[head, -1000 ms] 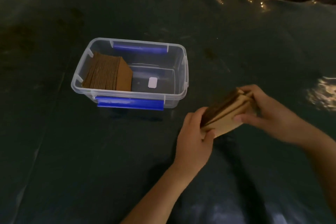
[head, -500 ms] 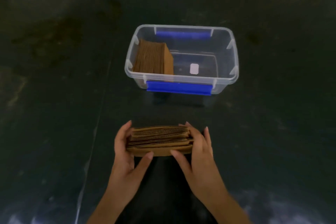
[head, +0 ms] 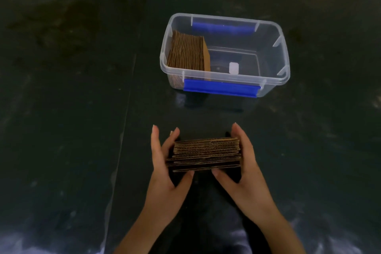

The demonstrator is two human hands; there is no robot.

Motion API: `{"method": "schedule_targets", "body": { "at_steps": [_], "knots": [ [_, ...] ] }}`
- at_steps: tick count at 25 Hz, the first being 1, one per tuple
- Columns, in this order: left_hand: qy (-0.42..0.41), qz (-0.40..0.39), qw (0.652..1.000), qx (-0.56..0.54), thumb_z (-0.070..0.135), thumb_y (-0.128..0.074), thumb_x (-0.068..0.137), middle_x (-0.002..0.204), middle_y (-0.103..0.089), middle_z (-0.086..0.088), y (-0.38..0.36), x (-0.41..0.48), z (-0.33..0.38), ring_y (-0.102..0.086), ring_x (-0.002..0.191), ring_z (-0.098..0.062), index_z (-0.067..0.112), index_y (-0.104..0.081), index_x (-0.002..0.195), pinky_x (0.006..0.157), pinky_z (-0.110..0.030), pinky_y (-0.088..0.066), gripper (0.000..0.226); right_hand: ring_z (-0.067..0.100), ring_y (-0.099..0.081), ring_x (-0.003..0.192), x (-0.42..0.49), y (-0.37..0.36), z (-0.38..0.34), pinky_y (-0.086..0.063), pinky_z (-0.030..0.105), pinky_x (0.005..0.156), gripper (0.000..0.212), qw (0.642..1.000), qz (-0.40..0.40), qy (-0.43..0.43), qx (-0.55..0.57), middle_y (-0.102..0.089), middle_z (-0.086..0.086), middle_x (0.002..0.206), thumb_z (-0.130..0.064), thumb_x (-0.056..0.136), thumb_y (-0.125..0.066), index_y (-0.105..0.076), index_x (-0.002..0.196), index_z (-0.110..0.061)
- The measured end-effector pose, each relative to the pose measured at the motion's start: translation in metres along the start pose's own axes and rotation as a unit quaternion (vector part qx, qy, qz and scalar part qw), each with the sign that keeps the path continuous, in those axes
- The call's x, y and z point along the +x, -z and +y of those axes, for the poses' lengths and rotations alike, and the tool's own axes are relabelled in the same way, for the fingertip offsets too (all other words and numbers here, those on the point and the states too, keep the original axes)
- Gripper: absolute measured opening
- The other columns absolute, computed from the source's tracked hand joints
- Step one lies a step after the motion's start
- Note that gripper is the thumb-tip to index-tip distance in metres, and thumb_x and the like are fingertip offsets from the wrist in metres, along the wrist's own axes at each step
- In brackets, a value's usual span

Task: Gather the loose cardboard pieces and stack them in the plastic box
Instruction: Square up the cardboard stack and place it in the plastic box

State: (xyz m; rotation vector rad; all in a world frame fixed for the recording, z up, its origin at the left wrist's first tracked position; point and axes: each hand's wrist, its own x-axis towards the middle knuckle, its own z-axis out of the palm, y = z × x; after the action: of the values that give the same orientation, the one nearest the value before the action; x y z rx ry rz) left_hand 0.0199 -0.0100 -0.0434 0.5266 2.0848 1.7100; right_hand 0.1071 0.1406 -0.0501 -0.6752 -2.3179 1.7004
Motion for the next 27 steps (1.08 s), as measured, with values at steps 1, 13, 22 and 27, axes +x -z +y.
{"method": "schedule_targets", "body": {
  "at_steps": [1, 13, 22, 27],
  "knots": [
    [0.0, -0.002, 1.0, 0.0, -0.009, -0.061, 0.077, 0.141, -0.037, 0.018, 0.002, 0.001, 0.0, -0.037, 0.13, -0.003, 0.055, 0.006, 0.133, 0.103, -0.016, -0.032, 0.108, -0.005, -0.033, 0.131, 0.0, 0.001, 0.001, -0.029, 0.01, 0.103, 0.091, 1.0, 0.005, 0.005, 0.015, -0.032, -0.033, 0.141, -0.003, 0.074, -0.07, -0.019, 0.142, -0.036],
    [0.019, -0.047, 0.999, 0.004, -0.007, -0.055, 0.082, 0.137, -0.04, 0.009, 0.005, 0.009, 0.0, -0.041, 0.124, -0.001, 0.043, -0.027, 0.128, 0.1, -0.018, -0.037, 0.073, 0.003, -0.046, 0.126, 0.004, 0.015, 0.001, -0.035, 0.014, 0.103, 0.059, 0.998, -0.009, 0.046, 0.041, -0.046, -0.024, 0.137, -0.015, 0.083, -0.058, -0.038, 0.136, -0.03],
    [-0.084, -0.049, 0.95, 0.295, 0.02, -0.065, 0.076, 0.105, -0.046, 0.024, 0.026, 0.016, 0.012, -0.046, 0.098, 0.006, 0.038, -0.042, 0.115, 0.078, -0.011, -0.039, 0.049, 0.007, -0.057, 0.081, 0.013, 0.034, -0.012, -0.045, 0.011, 0.074, 0.039, 0.982, 0.051, 0.107, -0.147, -0.058, -0.008, 0.096, -0.014, 0.07, -0.075, -0.063, 0.107, -0.02],
    [-0.063, -0.068, 0.951, 0.294, 0.01, -0.076, 0.069, 0.091, -0.053, 0.022, 0.025, 0.016, 0.028, -0.058, 0.078, 0.005, 0.042, -0.046, 0.095, 0.066, -0.004, -0.044, 0.051, 0.005, -0.06, 0.07, 0.018, 0.049, -0.034, -0.046, 0.009, 0.062, 0.03, 0.982, -0.007, 0.077, -0.175, -0.059, -0.012, 0.083, -0.008, 0.066, -0.08, -0.067, 0.09, -0.02]
  ]
}}
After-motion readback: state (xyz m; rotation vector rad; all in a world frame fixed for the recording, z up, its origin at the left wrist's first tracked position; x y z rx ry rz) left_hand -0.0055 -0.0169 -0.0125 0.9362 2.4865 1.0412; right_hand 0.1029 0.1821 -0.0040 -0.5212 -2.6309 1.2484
